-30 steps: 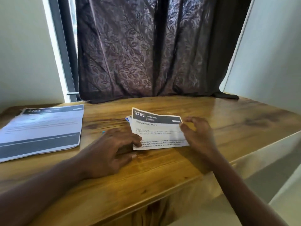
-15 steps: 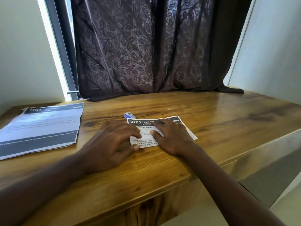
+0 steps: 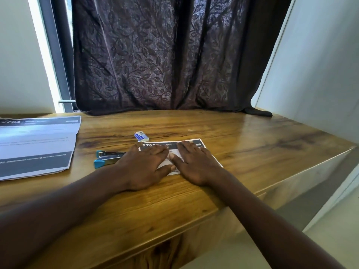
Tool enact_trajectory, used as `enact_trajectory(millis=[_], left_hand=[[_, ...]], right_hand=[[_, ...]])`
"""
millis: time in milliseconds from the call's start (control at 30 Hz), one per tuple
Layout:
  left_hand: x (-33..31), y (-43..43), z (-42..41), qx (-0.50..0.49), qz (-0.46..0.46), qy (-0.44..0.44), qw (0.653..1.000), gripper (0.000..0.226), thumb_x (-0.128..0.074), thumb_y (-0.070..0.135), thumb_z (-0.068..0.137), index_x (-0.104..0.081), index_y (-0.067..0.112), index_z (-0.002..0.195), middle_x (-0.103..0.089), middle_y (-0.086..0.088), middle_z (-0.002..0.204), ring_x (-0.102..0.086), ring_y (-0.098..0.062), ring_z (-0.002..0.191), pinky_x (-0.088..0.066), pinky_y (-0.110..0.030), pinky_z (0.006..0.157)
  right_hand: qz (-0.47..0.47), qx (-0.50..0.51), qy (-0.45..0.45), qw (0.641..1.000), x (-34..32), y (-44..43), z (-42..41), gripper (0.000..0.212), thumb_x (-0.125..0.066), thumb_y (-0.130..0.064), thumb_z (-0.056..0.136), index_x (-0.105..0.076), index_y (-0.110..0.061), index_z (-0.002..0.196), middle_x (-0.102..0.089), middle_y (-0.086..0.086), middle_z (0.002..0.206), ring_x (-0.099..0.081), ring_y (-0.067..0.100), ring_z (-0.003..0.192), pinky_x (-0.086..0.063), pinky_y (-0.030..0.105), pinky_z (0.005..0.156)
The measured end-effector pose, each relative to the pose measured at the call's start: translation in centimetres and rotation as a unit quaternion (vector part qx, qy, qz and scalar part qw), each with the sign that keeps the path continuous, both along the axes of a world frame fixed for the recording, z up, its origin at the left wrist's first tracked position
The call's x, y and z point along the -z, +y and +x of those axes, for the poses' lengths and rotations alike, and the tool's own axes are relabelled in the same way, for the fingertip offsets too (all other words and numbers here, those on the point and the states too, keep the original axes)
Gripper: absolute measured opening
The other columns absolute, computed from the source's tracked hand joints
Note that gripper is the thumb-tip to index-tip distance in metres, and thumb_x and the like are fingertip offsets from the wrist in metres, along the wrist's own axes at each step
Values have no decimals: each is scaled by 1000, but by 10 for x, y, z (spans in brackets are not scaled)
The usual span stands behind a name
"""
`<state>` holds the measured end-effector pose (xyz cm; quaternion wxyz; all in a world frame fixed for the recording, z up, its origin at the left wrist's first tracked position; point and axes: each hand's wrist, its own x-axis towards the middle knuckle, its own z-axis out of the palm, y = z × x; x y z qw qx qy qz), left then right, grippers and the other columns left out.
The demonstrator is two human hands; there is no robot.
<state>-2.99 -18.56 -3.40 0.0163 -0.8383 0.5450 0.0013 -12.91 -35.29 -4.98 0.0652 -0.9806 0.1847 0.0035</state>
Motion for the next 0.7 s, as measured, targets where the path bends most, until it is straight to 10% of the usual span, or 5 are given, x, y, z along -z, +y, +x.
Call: enact_trajectory(millis=[367,500,700], left_hand=[[-3,1,-2,-1,15,3,1000,73,-17,64,103,-3,25,163,-2,6,172,-4,-12,158,4,-53,127],[-2,1,-3,-7,4,2,1000,74,-17,65,102,-6,25,163,-5,5,172,-6,-13,158,7,-52,126],[0,3,0,-6,-21,11,1000,75,-19,67,101,-12,25,163,-10,7,172,-10,-12,158,5,-53,125]], right_hand=[[-44,87,-19,995,-8,-28,-13,74,-15,-66,101,-17,-22,161,-12,-1,170,-4,22,157,7,59,123],[20,27,-311,950,-20,5,-16,23,-52,-35,102,-64,-24,117,-60,-2,116,-56,13,107,-49,38,93],[85,136,-218,963,-20,28,-33,27,-84,-46,77,-71,-24,71,-67,-13,71,-62,2,71,-42,24,57]])
